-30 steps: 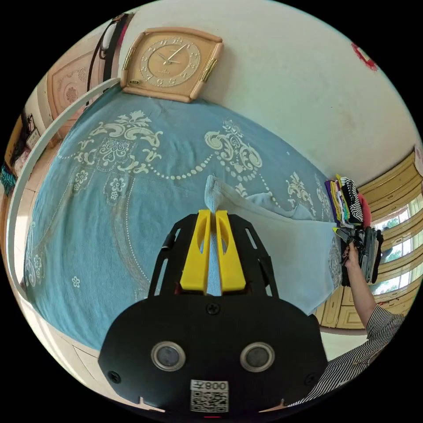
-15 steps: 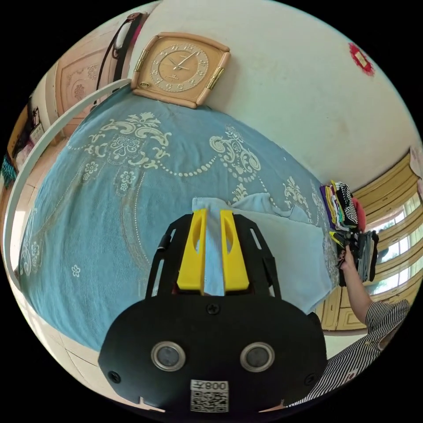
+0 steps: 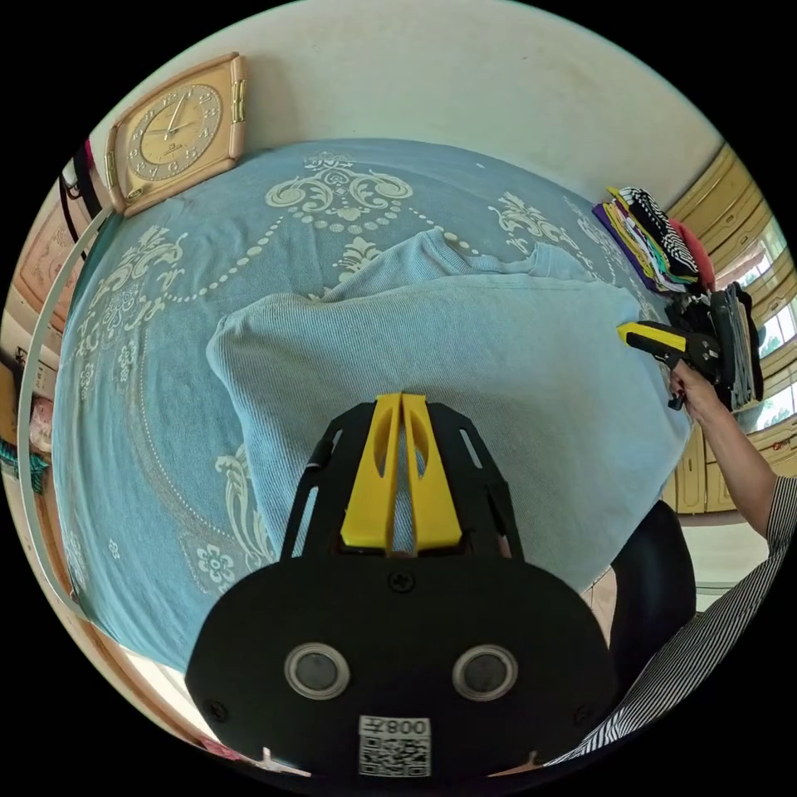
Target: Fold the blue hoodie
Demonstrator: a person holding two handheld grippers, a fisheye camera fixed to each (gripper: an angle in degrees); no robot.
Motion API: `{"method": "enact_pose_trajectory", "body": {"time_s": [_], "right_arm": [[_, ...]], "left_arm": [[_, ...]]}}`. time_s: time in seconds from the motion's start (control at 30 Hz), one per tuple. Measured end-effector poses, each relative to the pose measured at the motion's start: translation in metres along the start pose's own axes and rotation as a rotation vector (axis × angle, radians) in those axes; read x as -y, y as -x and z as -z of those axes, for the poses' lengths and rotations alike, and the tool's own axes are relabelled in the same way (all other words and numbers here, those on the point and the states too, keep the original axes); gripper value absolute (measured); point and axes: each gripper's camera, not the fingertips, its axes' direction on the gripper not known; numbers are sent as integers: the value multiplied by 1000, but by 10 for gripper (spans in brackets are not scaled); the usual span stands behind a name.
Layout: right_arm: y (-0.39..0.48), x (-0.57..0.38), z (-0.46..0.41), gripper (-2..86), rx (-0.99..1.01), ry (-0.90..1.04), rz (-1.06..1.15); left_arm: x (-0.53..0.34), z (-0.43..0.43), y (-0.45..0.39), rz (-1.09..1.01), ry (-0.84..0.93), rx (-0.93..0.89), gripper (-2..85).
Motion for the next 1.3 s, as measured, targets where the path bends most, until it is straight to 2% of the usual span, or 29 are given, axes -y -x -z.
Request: {"method": "enact_pose_trajectory", "body": {"time_s": [0.03,0.13,0.23,0.33,0.43,0.53,0.73,0.83,0.9,1.0,1.2,1.3], "right_arm": [[-2,1,0,2,15,6,-9],[-18,8,8,1,95,64,-90],[-21,-6,43,1,130,-37,-94],[-12,-29,47,1,186,-39,-83],[-5,-37,2,2,177,117,-91],[-17,-38,-1,1,241,116,-151],[-16,-70,50,2,251,-3,-149],[-4,-98,40,1,239,38,-160],[-3,-110,7,1,267,146,-172],[-20,-115,3,1,348,135,-241],[-28,-141,42,1,290,29,-256],[-30,-156,18,1,273,108,-269]], "left_arm": [[0,2,-1,2,15,3,2],[-14,30,-12,-14,-103,37,2],[-44,49,-25,-31,-165,29,2],[-72,30,-33,-11,-96,75,2],[-84,-10,-28,34,24,25,2],[-88,-8,-26,60,35,-2,2],[-134,21,-41,34,-58,27,2],[-159,1,-41,72,15,62,2],[-168,-18,-36,89,55,31,2],[-172,-18,-30,123,63,3,2],[-209,12,-38,115,-64,53,2],[-227,-14,-26,184,23,59,2]]}}
